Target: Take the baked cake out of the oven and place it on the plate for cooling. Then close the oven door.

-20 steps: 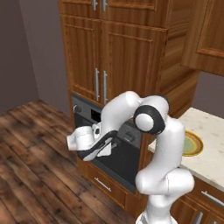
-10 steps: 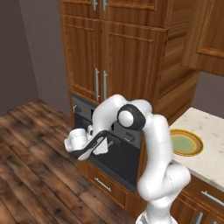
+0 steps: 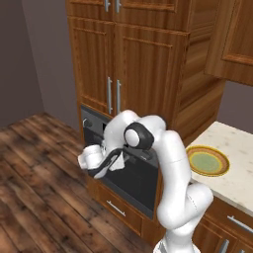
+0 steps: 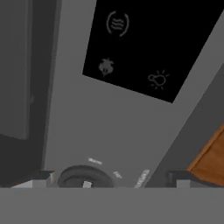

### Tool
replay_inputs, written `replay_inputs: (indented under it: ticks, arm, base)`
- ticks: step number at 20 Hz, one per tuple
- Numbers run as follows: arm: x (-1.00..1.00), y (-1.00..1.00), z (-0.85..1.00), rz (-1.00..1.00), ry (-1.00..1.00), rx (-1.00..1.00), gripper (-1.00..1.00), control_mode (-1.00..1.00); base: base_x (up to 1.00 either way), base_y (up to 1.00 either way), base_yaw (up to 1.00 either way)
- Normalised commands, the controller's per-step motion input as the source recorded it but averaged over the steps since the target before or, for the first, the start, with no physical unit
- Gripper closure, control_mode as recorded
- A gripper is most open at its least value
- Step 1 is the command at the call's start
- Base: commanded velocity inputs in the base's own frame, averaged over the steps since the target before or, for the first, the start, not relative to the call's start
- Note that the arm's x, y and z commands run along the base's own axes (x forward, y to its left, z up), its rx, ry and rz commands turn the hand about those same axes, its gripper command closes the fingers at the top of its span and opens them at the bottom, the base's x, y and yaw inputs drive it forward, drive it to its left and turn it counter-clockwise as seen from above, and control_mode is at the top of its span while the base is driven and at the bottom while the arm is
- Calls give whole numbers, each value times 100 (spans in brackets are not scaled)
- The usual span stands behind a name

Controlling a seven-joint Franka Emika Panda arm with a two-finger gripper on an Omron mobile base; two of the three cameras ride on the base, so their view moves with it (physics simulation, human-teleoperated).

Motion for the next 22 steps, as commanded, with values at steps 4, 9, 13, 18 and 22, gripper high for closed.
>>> replay_inputs:
  ticks: [4, 9, 13, 18, 22]
  arm:
    - [21, -16, -43, 13, 0, 5, -100, -100]
    - [42, -3, -36, 11, 2, 7, -100, -100]
    - [40, 0, -42, 15, 3, 8, -100, -100]
    - [42, 0, -55, 18, 4, 7, -100, -100]
    - [52, -9, -32, 19, 3, 6, -100, -100]
  base:
    - [0, 0, 0]
    - [0, 0, 0]
    - [0, 0, 0]
    - [0, 0, 0]
    - [0, 0, 0]
